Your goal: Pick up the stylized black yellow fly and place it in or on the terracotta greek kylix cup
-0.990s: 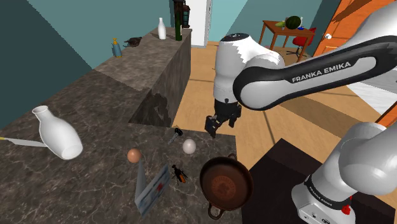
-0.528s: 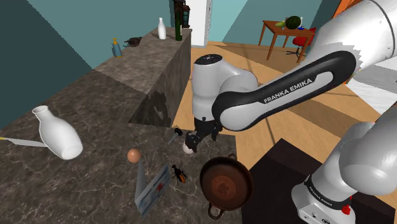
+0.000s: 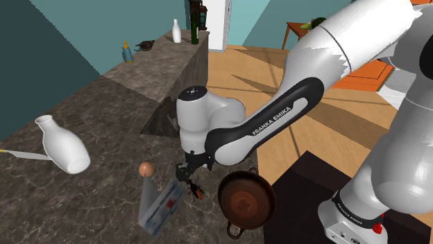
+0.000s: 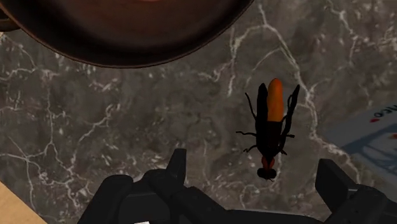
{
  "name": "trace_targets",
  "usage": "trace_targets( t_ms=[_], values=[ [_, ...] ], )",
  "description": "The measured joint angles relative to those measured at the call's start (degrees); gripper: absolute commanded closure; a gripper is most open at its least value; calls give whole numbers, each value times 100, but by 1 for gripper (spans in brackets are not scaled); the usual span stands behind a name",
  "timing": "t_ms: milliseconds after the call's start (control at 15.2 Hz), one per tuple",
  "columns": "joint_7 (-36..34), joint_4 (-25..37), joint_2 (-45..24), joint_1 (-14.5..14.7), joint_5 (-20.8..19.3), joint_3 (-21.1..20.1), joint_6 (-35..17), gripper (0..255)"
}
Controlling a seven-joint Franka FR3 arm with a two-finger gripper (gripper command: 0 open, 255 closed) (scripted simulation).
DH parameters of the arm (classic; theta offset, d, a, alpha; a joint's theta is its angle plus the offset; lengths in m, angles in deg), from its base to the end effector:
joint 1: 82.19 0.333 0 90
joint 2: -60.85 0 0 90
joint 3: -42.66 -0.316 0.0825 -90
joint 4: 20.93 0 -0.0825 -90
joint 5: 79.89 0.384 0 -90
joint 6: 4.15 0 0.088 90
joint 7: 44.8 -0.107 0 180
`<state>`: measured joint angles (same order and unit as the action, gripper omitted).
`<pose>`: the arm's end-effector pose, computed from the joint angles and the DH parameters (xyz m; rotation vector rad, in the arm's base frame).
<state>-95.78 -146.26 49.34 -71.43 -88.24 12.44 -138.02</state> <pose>0.4182 0.3574 0.3058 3.1225 -0.1248 -0.0180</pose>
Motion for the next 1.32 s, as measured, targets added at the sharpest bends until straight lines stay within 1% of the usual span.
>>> trace_targets(
  t_ms=[132,528,726,1056,1122,1320],
  values=[
    [-244,238,-341,141,-236,44,-89,0],
    [-497,272,-784,303,-553,169,-411,0],
    [-544,260,-882,331,-629,212,-510,0],
    [-551,272,-904,337,-644,221,-519,0],
    [-551,272,-904,337,-644,221,-519,255],
    [-550,276,-889,332,-645,225,-510,255]
  ],
)
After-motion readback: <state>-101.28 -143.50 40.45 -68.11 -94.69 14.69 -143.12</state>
